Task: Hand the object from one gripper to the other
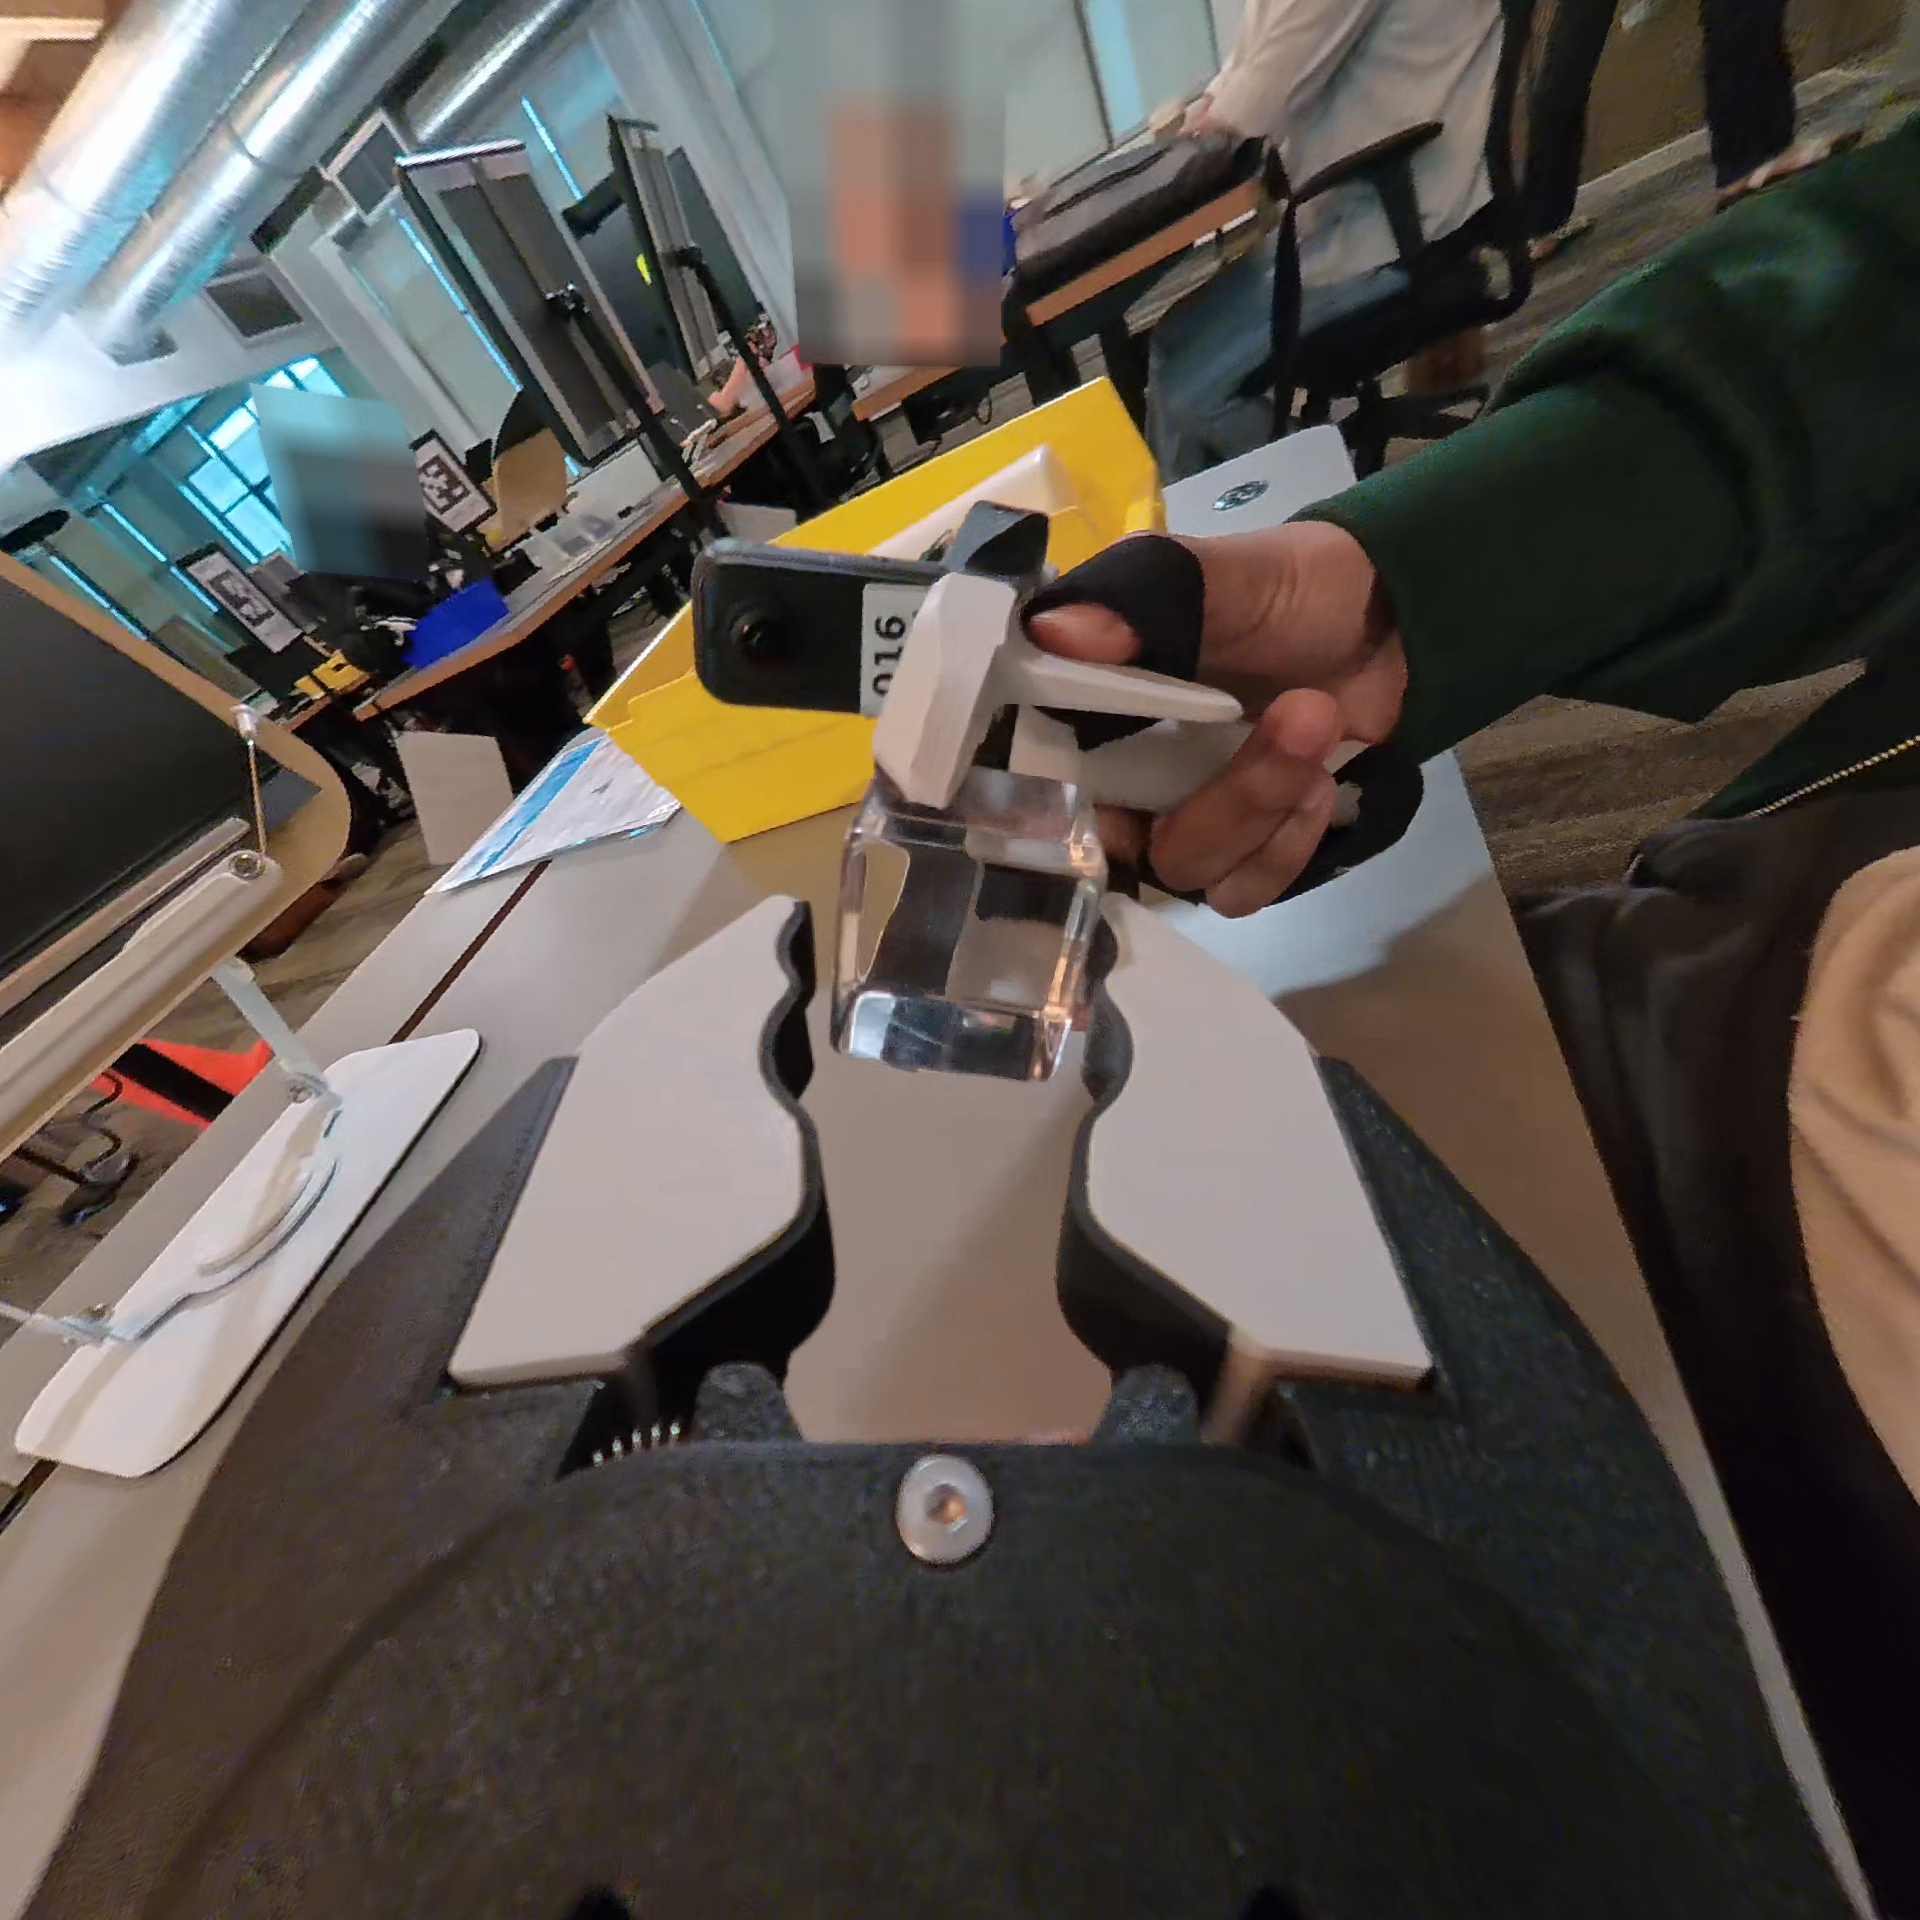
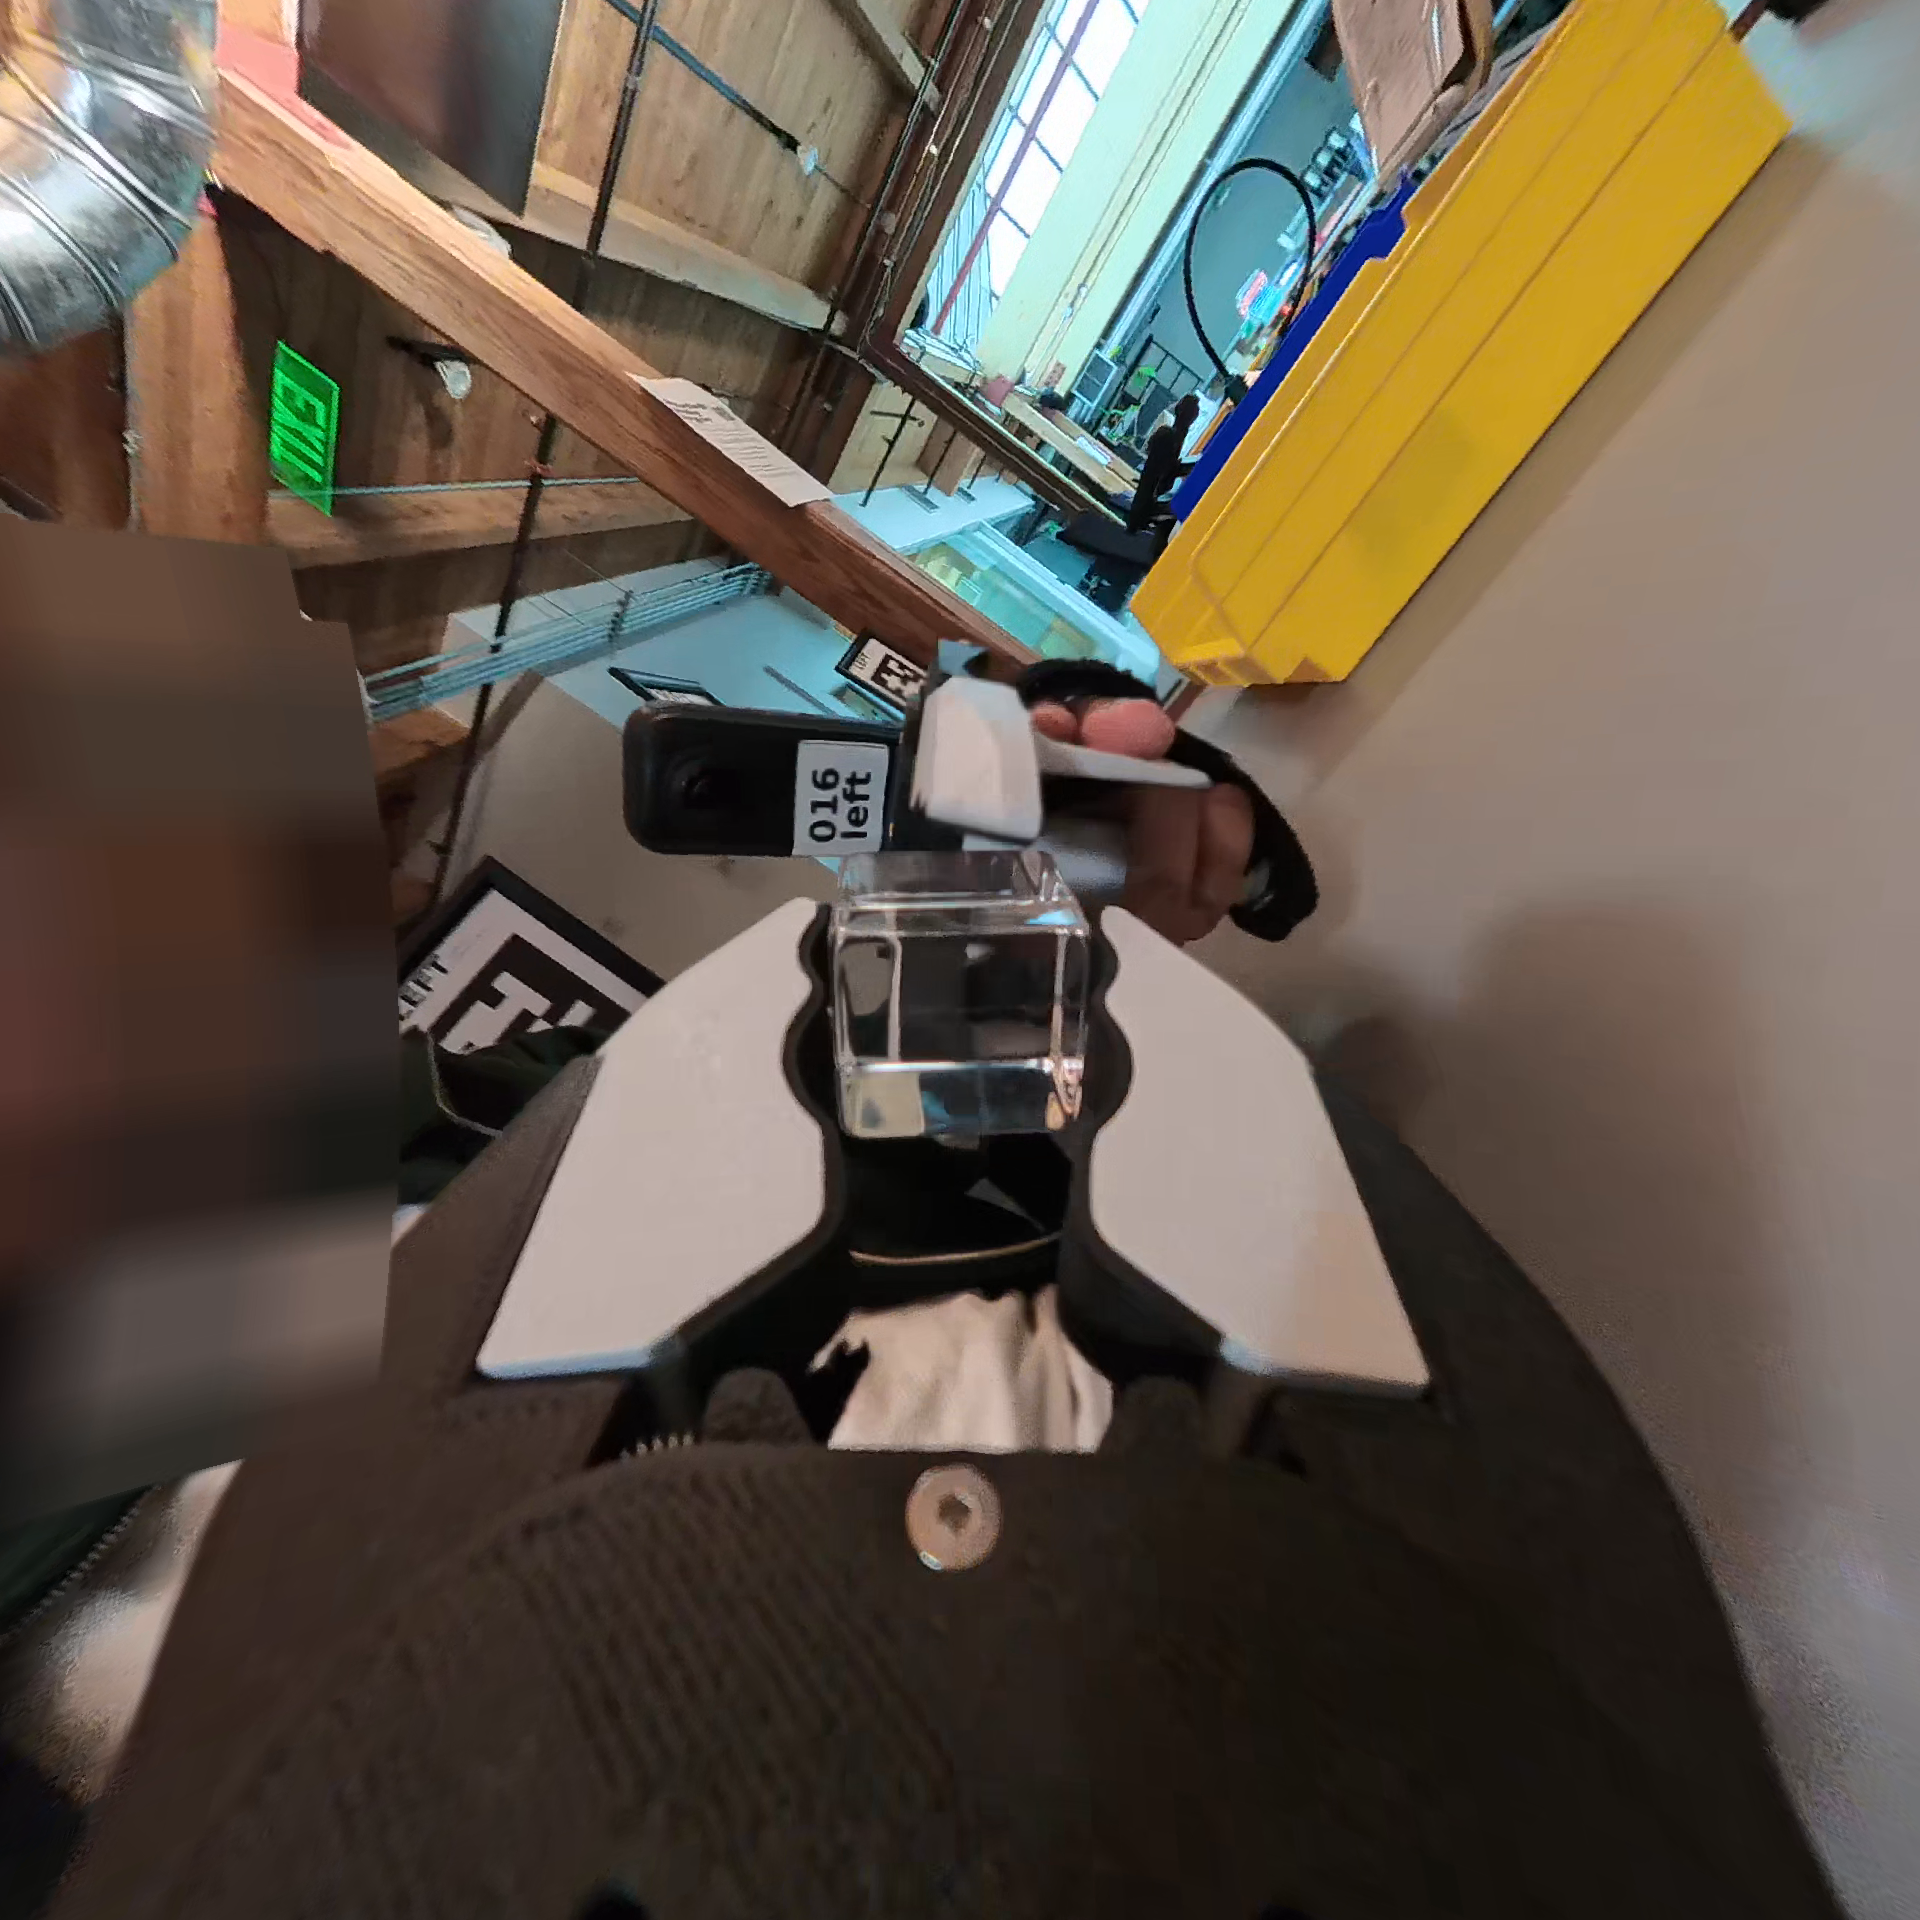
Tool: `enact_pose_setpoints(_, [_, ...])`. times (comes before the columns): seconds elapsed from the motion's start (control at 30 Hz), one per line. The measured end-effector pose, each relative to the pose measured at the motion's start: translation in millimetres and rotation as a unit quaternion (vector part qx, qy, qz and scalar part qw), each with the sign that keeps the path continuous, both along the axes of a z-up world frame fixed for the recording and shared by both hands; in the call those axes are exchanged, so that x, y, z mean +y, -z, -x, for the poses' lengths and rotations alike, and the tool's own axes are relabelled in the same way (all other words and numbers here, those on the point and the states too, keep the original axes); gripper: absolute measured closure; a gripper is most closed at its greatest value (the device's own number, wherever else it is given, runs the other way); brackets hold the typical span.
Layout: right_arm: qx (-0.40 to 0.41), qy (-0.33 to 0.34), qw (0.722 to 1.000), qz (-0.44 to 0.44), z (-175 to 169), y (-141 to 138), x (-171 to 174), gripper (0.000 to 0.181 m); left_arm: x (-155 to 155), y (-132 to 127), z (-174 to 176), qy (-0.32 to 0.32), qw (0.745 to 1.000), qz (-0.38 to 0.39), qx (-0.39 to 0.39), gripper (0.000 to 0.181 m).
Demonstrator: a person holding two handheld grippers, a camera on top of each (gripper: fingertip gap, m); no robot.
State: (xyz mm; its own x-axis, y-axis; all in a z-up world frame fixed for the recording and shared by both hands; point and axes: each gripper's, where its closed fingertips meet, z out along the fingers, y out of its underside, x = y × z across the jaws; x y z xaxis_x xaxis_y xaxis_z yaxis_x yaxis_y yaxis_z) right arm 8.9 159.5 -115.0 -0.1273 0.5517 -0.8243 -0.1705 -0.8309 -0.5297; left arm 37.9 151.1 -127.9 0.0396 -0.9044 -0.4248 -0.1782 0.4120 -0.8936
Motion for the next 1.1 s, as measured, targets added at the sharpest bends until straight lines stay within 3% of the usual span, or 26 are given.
enact_pose_setpoints(0.03, [0.007, -0.003, 1.0, 0.015, -0.4, 0.3, 0.5, 0.135, -1.2, -0.3, -0.1, 0.002, 1.0, -0.003, -0.001, 0.136])
enact_pose_setpoints(0.3, [0.062, 0.005, 0.996, 0.067, -4.7, 4.9, 9.3, 0.134, 6.8, 4.7, -2.2, -0.022, 0.999, 0.039, 0.029, 0.137])
enact_pose_setpoints(0.4, [0.057, 0.055, 0.996, 0.035, -14.4, 1.6, 20.2, 0.117, 14.8, -0.8, 0.9, -0.034, 0.996, 0.083, 0.006, 0.137])
enact_pose_setpoints(0.47, [0.024, 0.13, 0.991, 0.0, -26.0, 4.3, 36.7, 0.105, 22.5, -3.4, 6.2, -0.041, 0.991, 0.125, -0.011, 0.136])
enact_pose_setpoints(0.53, [-0.023, 0.21, 0.975, -0.066, -39.6, 4.4, 50.4, 0.097, 30.8, -4.6, 12.4, -0.044, 0.982, 0.181, -0.028, 0.136])
enact_pose_setpoints(0.63, [-0.08, 0.267, 0.944, -0.177, -48.1, -7.9, 52.0, 0.097, 37.9, -6.1, 19.2, -0.024, 0.95, 0.305, -0.057, 0.136])
enact_pose_setpoints(0.8, [-0.173, 0.291, 0.842, -0.42, -34.0, -23.3, 34.4, 0.095, 38.5, -11.6, 25.0, 0.05, 0.872, 0.476, -0.107, 0.136])
enact_pose_setpoints(0.87, [-0.209, 0.278, 0.799, -0.49, -23.8, -19.6, 26.8, 0.099, 36.1, -9.6, 23.8, 0.066, 0.856, 0.502, -0.104, 0.136])
enact_pose_setpoints(0.9, [-0.22, 0.272, 0.788, -0.507, -19.1, -16.7, 24.1, 0.103, 35.2, -8.1, 22.5, 0.067, 0.854, 0.505, -0.102, 0.136])
enact_pose_setpoints(1.03, [-0.225, 0.248, 0.795, -0.506, -8.5, -10.7, 18.7, 0.104, 28.3, -7.6, 16.8, 0.084, 0.844, 0.521, -0.096, 0.136])
enact_pose_setpoints(1.1, [-0.239, 0.247, 0.774, -0.531, -9.0, -10.5, 17.4, 0.103, 25.6, -9.5, 15.3, 0.099, 0.826, 0.545, -0.103, 0.136])
